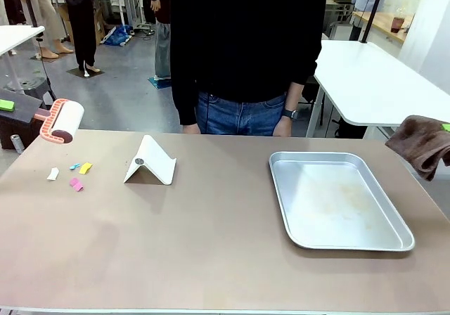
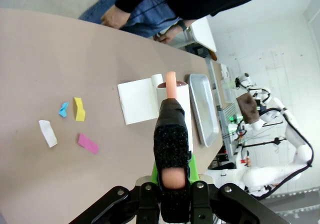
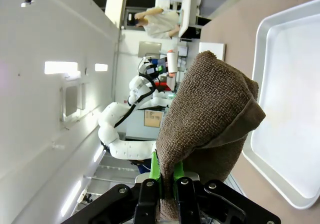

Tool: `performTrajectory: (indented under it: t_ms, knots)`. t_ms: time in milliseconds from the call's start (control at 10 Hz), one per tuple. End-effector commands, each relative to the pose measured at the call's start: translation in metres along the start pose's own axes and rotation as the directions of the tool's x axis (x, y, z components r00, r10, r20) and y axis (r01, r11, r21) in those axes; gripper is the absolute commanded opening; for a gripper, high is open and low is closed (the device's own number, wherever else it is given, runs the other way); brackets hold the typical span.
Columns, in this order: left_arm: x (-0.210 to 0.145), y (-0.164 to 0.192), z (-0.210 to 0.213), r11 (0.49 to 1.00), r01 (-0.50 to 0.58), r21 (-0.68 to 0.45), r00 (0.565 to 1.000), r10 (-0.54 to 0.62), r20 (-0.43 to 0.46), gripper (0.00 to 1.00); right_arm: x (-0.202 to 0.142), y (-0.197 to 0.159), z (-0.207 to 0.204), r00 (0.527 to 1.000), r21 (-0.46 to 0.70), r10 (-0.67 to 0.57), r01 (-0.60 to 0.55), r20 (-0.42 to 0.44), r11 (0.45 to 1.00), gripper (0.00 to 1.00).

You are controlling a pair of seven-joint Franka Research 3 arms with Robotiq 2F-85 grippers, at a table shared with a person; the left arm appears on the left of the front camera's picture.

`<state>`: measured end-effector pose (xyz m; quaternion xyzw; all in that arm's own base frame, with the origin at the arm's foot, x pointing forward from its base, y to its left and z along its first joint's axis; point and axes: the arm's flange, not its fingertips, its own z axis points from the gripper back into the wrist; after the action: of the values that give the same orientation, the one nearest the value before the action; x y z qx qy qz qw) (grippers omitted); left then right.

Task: Clean the surface of the table.
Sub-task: Clean the area not pointed to by the person.

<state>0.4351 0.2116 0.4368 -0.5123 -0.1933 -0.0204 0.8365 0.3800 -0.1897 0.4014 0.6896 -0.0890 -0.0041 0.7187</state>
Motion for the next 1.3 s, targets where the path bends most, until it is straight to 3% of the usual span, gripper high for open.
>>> performTrajectory:
  t_ms: [0, 400, 600, 900, 1200]
  knots:
    - [0.004, 0.001, 0.001, 0.992, 0.088, 0.089, 0.995, -0.084, -0.045, 0.22, -0.001, 0.003, 0.000, 1.000, 0.003, 0.006, -0.006, -0.003, 1.000, 0.11]
    - [-0.004, 0.020, 0.012, 0.948, 0.175, 0.267, 0.983, -0.155, -0.095, 0.22, -0.001, 0.003, 0.000, 1.000, 0.003, 0.006, -0.006, -0.003, 1.000, 0.11]
    - [0.003, 0.033, 0.021, 0.914, 0.190, 0.357, 0.982, -0.177, -0.070, 0.22, -0.001, 0.003, 0.000, 1.000, 0.003, 0.006, -0.006, -0.003, 1.000, 0.11]
    - [0.000, 0.058, 0.019, 0.879, 0.144, 0.455, 0.989, -0.111, -0.098, 0.22, -0.001, 0.003, 0.000, 1.000, 0.003, 0.006, -0.006, -0.003, 1.000, 0.11]
    - [-0.001, 0.079, 0.003, 0.821, 0.012, 0.571, 0.990, 0.072, -0.125, 0.22, -0.001, 0.003, 0.000, 1.000, 0.003, 0.006, -0.006, -0.003, 1.000, 0.11]
